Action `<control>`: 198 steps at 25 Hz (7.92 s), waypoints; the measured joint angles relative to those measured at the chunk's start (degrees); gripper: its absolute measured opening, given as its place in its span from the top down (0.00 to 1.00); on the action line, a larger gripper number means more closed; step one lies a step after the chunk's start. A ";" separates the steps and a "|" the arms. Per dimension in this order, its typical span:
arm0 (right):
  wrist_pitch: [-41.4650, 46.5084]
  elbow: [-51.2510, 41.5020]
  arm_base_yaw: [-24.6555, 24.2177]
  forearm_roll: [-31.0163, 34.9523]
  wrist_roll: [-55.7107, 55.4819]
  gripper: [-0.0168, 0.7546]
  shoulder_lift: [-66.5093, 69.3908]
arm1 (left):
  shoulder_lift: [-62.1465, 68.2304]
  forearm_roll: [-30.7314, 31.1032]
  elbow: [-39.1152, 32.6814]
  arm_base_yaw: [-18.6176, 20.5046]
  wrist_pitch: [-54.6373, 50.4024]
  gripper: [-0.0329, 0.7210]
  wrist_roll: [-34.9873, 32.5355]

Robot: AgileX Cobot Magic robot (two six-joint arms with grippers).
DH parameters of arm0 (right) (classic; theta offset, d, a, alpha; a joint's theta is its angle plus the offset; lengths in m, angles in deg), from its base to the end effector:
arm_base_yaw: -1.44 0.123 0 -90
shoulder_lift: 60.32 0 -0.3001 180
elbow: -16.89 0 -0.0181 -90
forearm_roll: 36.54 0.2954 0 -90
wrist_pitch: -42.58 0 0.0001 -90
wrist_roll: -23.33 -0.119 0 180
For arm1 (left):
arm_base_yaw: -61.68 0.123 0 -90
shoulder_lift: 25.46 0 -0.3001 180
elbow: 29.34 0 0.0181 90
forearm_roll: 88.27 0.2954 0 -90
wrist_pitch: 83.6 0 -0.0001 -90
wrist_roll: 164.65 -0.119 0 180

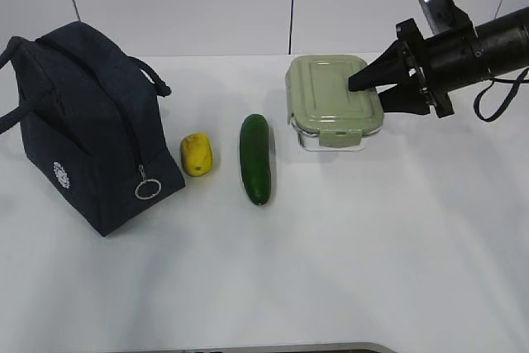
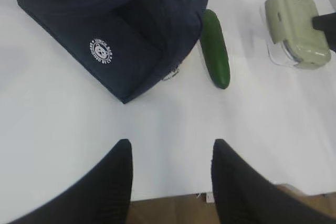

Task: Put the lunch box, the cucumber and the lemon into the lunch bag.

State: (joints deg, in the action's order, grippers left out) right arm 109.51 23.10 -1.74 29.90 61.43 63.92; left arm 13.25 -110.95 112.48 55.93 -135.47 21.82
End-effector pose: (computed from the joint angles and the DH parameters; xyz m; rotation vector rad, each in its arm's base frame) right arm 0.4635 0.0748 0.1877 -0.0733 2.5078 1.3730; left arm 0.1362 -0.0500 0.3278 -0.1217 2.2346 -0.5967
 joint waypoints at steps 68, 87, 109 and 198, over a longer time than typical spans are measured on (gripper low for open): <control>0.70 13.11 21.08 10.48 -4.43 0.49 -0.13 | 53.94 -20.74 33.04 -0.04 -2.65 0.95 -32.35; -7.15 13.11 22.17 9.00 -3.53 0.49 -0.13 | 53.94 -30.77 33.04 -0.04 -5.54 0.95 -36.69; -8.91 15.91 28.08 22.37 1.02 0.49 11.24 | 62.55 -37.18 33.13 -0.04 -4.20 0.95 -44.80; -0.11 25.76 30.25 23.80 1.52 0.37 22.77 | 68.52 -28.05 33.52 9.77 -6.56 0.96 -44.41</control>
State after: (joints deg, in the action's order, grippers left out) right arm 109.41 48.86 28.51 53.71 62.95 86.69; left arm 81.77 -139.00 146.00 65.70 -142.03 -22.60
